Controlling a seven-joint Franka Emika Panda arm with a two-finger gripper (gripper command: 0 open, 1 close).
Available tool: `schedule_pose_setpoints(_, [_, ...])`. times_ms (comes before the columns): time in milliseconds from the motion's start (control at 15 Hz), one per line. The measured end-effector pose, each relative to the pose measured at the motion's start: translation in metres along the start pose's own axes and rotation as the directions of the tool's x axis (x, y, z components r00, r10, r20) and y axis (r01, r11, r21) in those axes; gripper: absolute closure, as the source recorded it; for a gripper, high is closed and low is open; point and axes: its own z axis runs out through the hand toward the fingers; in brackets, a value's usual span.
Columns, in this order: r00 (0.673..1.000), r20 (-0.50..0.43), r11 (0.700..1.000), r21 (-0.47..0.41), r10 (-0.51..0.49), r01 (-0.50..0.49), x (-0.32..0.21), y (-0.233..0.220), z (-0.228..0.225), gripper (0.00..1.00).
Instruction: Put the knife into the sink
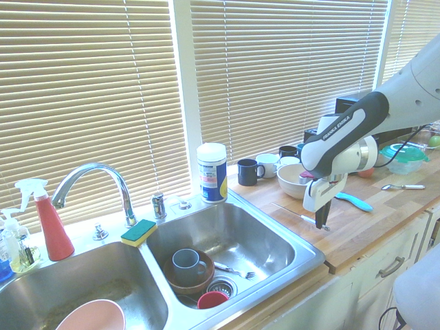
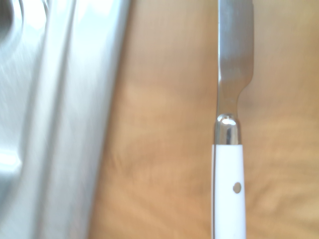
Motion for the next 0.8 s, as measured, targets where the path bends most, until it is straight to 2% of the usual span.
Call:
schedule_pose_setpoints(267, [0.998, -0.061, 0.998, 0.054, 0.025, -0.021, -0.002, -0.024, -0.065, 1.00])
schedule_pose_setpoints(467, [0.993, -0.091, 0.996, 0.070, 0.068, -0.062, -0.019, -0.065, -0.114, 1.00])
schedule_pose_setpoints(600, [0.988, -0.110, 0.993, 0.061, 0.109, -0.103, -0.038, -0.104, -0.126, 1.00])
schedule_pose_setpoints(800, [0.979, -0.125, 0.987, 0.039, 0.159, -0.155, -0.071, -0.159, -0.120, 1.00])
